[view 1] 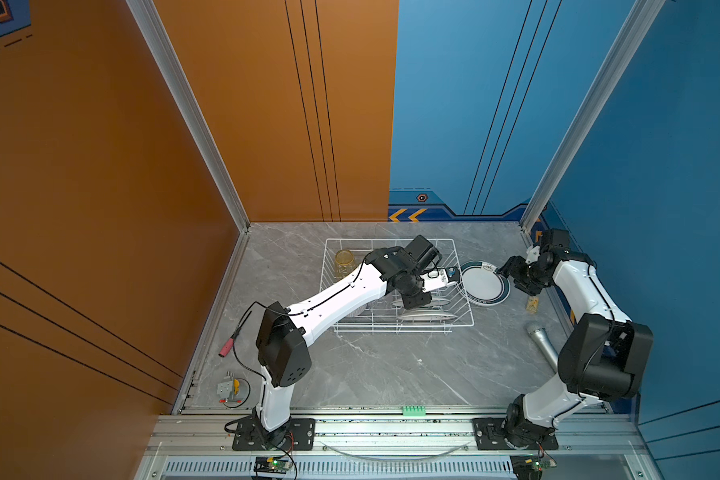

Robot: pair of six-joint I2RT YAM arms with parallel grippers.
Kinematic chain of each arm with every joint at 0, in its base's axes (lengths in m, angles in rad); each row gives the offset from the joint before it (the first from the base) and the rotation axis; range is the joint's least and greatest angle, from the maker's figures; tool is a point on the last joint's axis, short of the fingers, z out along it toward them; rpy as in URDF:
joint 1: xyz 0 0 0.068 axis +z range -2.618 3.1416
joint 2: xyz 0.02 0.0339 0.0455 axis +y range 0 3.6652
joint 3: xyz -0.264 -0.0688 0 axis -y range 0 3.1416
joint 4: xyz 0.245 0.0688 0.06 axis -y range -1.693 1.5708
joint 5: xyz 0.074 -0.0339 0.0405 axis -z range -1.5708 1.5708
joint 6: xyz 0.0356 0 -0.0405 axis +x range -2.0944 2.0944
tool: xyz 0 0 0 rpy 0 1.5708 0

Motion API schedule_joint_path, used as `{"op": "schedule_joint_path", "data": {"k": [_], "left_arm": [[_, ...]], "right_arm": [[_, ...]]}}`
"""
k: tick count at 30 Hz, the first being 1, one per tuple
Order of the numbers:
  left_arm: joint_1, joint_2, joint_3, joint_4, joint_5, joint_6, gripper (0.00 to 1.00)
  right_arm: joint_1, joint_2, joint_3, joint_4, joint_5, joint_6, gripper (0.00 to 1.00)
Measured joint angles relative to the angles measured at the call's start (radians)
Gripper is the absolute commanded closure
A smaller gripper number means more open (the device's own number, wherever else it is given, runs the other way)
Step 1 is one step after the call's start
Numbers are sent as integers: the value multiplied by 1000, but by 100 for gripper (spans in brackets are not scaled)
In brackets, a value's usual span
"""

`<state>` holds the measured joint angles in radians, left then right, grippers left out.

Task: Unload the mixed dishes from the dish rack
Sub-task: 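Open and raise the right gripper while the left gripper reaches into the rack, then close the left gripper on the rim of the white plate in the rack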

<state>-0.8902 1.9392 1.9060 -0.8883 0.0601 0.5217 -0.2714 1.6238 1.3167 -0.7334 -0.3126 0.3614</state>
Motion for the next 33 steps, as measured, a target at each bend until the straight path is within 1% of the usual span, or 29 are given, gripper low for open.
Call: {"op": "schedule_joint_path", "data": {"k": [4, 10, 15, 22, 25, 29, 33], "left_arm": [[-2, 39, 39, -23, -8, 19, 65], [-7, 80, 55, -48, -27, 40, 65], [-8, 118, 84, -57, -88, 54, 67], [-8, 153, 126, -59, -177, 67, 73], [-8, 166, 135, -59, -201, 72, 77], [-8, 179, 146, -62, -230, 76, 87], [-8, 187, 158, -45, -283, 87, 93]], "right_arm": [[-9, -1, -3, 0, -2, -6, 32], [-15, -5, -6, 0, -2, -7, 32], [-24, -22, -18, 0, -9, -7, 32], [-32, -35, -31, 0, -26, -7, 32], [-35, -35, -32, 0, -29, -7, 32], [-40, -35, -34, 1, -34, -7, 32], [-43, -35, -36, 1, -46, -7, 32]]}}
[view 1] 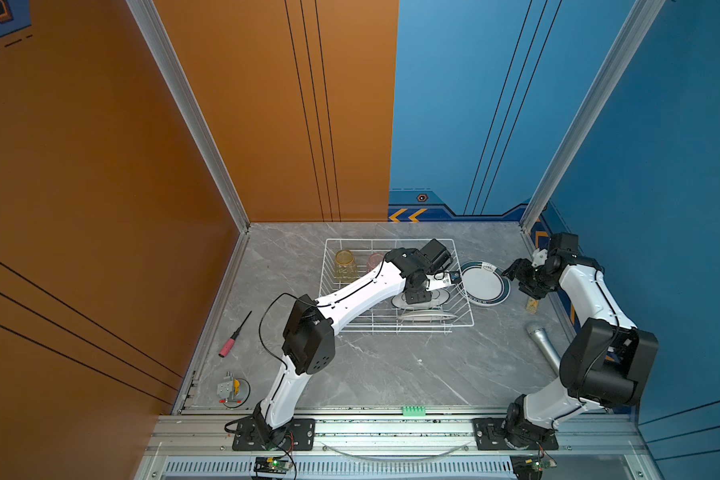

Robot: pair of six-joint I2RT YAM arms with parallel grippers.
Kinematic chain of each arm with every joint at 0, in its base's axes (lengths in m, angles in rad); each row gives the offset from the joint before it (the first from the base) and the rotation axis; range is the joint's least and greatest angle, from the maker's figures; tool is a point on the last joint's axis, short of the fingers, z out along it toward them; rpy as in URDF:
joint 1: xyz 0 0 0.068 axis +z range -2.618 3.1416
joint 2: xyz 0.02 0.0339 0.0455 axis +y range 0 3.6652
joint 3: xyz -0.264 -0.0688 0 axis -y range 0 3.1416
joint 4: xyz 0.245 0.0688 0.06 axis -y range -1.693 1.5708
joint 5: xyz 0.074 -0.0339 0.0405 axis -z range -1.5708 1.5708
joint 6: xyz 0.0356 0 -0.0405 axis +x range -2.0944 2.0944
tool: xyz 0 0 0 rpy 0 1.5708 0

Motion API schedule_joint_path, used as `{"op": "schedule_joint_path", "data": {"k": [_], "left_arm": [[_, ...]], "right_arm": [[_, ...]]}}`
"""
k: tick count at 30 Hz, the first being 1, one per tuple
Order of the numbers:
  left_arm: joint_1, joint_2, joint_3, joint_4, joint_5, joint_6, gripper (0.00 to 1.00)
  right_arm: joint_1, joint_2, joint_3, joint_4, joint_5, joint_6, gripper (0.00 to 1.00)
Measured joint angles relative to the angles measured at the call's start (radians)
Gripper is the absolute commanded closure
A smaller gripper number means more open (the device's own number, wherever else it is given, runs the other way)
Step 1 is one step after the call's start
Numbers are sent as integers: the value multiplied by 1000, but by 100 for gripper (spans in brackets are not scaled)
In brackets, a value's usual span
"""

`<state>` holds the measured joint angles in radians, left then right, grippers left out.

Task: Unload the mixed dishes from the dish rack
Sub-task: 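Close the left gripper on the rim of the white plate in the rack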

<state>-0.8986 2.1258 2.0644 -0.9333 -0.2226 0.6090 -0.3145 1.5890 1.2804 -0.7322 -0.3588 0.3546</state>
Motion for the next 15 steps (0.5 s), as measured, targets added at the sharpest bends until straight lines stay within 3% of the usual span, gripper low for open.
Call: {"op": "schedule_joint_path", "data": {"k": [5, 15], "left_arm": [[-3, 1, 3, 1, -21, 1, 100], [-6, 1, 2, 3, -35, -3, 100]], "right_arm": [[-1, 0, -5, 2, -8, 0, 32], [-10, 0, -17, 10, -23, 0, 32]]}}
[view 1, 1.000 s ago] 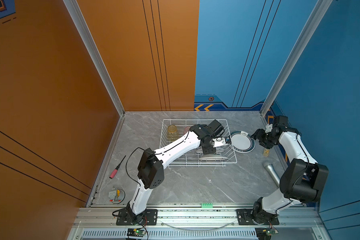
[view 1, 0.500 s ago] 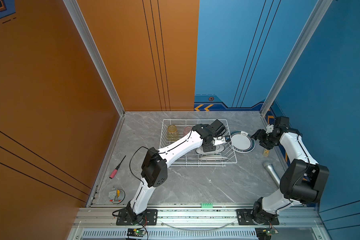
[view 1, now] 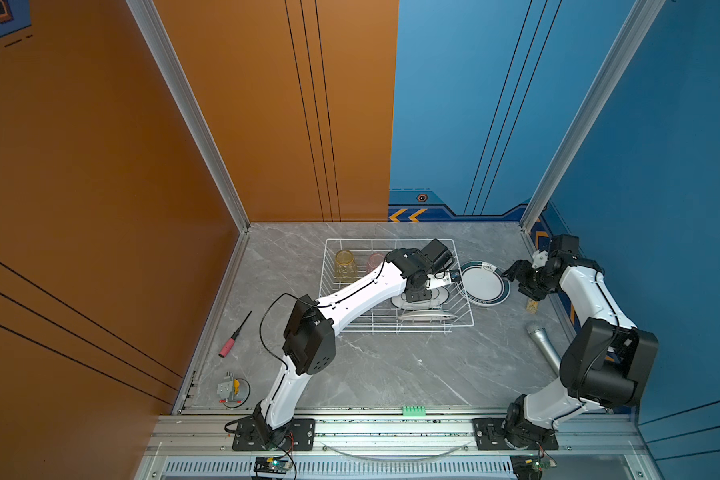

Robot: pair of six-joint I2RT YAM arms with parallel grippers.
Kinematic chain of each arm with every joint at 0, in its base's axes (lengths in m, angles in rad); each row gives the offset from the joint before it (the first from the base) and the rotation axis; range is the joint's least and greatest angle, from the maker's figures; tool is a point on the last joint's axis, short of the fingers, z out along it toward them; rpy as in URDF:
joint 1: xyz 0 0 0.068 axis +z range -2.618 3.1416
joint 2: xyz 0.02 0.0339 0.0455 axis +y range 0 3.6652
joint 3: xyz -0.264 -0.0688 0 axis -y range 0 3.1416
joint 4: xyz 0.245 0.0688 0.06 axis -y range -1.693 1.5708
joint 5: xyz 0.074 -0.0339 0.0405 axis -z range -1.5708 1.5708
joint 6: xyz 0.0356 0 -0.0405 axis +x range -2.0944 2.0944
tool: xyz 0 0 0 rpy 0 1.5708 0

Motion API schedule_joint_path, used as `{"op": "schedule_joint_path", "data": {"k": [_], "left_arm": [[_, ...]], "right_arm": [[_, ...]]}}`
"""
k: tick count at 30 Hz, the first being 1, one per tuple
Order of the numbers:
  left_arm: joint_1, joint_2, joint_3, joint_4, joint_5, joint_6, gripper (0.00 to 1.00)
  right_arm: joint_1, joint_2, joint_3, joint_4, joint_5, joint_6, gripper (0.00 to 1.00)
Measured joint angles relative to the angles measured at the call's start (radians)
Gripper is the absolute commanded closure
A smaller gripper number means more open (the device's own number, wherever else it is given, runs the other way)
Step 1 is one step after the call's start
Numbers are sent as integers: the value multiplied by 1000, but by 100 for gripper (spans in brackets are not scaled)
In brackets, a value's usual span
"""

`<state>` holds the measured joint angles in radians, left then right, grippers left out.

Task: Unload the mixed dishes from the dish rack
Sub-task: 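Close the left gripper on the rim of the white plate in the rack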

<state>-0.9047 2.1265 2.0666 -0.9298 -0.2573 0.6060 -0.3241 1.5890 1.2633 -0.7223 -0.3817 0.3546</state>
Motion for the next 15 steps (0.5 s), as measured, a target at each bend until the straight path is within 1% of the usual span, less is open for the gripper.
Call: {"op": "schedule_joint_path", "data": {"k": [8, 15], "left_arm": [[0, -15, -27, 34, -4, -13, 100], [2, -66, -29, 42, 6, -39, 100]], "right_arm": [[0, 0, -3, 0, -8, 0, 32], [0, 0, -6, 6, -8, 0, 32]]}}
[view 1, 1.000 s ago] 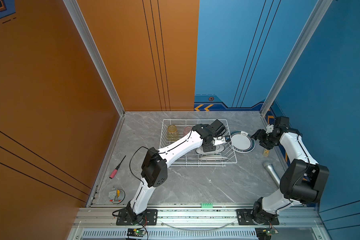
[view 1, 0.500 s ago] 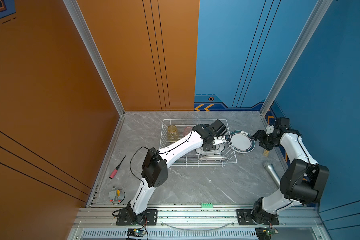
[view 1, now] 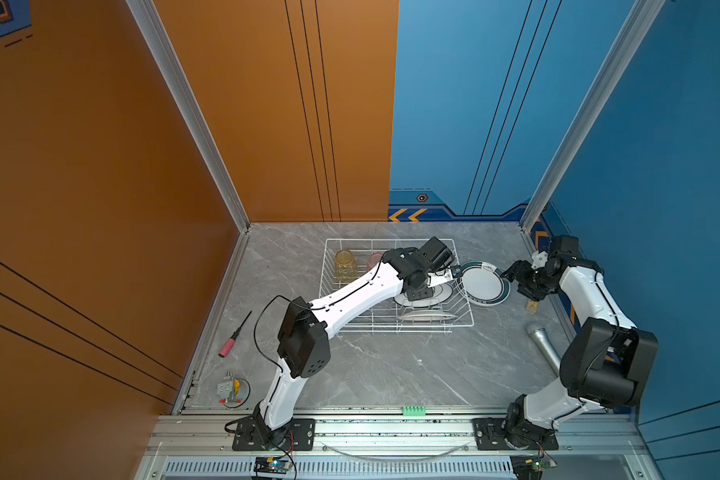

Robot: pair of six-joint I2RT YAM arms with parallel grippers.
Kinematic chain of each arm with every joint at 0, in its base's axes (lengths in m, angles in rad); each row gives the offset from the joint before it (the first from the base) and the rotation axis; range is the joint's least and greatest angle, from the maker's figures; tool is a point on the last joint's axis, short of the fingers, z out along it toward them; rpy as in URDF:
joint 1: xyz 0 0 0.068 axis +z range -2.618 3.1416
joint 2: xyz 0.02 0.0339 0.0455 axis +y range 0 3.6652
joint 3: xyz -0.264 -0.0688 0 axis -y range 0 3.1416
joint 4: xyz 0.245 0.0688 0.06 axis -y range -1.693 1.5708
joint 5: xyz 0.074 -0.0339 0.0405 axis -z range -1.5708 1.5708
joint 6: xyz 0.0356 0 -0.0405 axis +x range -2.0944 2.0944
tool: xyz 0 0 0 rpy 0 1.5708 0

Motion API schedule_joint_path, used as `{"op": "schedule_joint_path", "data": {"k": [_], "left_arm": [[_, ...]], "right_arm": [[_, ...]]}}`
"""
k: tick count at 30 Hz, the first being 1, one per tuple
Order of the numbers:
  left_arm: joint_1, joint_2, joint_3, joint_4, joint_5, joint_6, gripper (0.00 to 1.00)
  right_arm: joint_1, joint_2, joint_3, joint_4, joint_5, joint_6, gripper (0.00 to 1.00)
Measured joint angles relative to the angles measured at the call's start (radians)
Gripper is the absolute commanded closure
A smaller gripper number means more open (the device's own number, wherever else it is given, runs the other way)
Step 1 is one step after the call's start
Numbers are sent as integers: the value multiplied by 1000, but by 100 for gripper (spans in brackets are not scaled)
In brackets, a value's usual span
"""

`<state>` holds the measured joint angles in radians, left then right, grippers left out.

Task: Unload the mixed dishes from the dish rack
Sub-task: 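Close the left gripper on the rim of the white plate in the rack, then lift the white plate up out of the rack with the left gripper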

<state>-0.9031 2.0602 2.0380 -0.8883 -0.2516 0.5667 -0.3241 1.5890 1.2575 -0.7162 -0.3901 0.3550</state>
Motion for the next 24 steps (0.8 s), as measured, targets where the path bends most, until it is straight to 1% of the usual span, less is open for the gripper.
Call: {"op": "schedule_joint_path", "data": {"k": [8, 15, 19, 24], "left_arm": [[18, -72, 0, 10, 17, -54, 100], [62, -121, 0, 28, 33, -107, 100], [94, -144, 0, 32, 71, -151, 100], [142, -167, 3, 32, 157, -225, 100]], "right_arm": [[0, 0, 0, 2, -3, 0, 32], [0, -8, -11, 18, -29, 0, 33], [3, -40, -32, 49, -66, 0, 34], [22, -111, -58, 114, -139, 0, 35]]}}
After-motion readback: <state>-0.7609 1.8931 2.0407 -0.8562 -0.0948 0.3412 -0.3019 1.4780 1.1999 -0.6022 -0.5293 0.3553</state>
